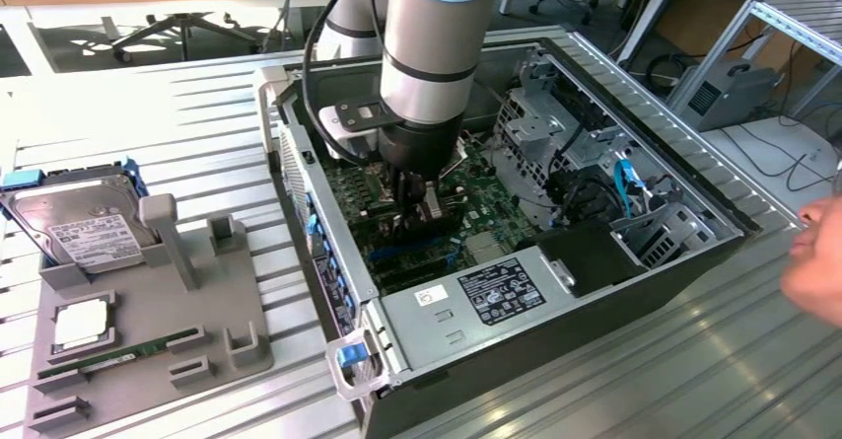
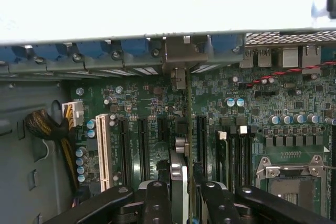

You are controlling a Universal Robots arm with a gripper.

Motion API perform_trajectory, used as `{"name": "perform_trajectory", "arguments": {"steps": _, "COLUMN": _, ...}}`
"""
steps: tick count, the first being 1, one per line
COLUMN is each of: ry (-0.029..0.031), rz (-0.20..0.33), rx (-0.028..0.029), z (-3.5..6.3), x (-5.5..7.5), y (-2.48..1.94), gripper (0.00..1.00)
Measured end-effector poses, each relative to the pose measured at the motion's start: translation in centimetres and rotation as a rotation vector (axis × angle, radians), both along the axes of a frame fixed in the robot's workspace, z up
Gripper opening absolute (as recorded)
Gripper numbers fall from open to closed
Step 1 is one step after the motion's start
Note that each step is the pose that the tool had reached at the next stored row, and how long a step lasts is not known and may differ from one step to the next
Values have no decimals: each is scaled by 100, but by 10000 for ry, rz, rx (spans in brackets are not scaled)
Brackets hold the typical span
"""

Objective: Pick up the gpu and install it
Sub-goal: 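Insert the gpu into the slot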

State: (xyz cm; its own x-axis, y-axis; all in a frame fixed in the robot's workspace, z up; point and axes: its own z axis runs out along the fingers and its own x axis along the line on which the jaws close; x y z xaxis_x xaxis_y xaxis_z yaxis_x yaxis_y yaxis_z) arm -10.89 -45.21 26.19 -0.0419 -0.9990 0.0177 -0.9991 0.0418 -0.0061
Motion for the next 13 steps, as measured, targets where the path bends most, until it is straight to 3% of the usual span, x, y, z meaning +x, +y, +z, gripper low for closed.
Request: {"name": "perform_trajectory", "arguments": {"steps": 13, "ry": 1, "rz": 184, "rx": 12, "z": -30, "x": -1, "y": 0, "gripper": 27}}
